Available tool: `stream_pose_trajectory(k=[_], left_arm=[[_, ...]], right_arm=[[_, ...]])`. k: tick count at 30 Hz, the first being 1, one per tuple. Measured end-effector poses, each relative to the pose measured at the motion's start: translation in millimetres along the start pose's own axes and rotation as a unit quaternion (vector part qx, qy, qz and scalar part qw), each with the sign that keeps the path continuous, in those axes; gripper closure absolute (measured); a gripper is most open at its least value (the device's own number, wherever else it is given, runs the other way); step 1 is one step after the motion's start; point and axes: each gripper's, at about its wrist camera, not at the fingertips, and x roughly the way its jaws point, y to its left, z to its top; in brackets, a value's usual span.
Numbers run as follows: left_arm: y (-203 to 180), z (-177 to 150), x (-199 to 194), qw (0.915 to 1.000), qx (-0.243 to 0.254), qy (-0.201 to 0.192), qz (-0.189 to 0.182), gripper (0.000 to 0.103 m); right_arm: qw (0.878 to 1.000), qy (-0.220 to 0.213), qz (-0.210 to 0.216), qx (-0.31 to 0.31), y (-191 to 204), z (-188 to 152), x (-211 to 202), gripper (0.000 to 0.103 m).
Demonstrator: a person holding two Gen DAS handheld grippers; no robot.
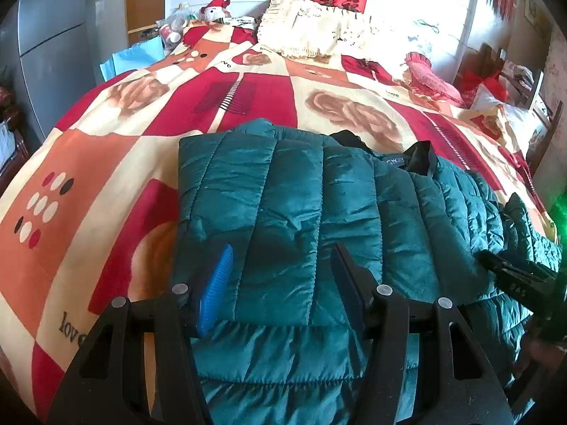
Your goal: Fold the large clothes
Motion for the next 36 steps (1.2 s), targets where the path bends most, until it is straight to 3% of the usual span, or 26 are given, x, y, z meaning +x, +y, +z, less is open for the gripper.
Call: stream_pose_trajectory(k=[13,21,27,33,36], left_arm=[[-8.0,-1.4,4.2,1.0,0.0,0.002,0.0,0.046],[-12.7,-3.7,18.2,0.9999,0.008,0.014,0.006,0.046],[-15.6,-4.0,21.3,0.9998,0.013,0.014,0.011,0.046],[-22.1,-4.0,12.3,0.9998,0.017,0.011,0.007,0.046],[-30.0,-4.3,2.4,0.9998,0.021,0.004,-0.001,0.046]], right_arm=[[0.998,-0.038,0.052,0.009,4.3,-0.5,-53.4,0.047],[0.998,-0.012,0.059,-0.021,28.3,0.5,-28.5,0.046],[0.998,0.01,0.06,-0.001,20.8,-2.5,-2.9,0.046],[0.998,0.012,0.066,0.004,15.8,-3.0,-5.1,0.045],[0.996,0.005,0.085,0.019,8.8,-4.8,-19.1,0.035]])
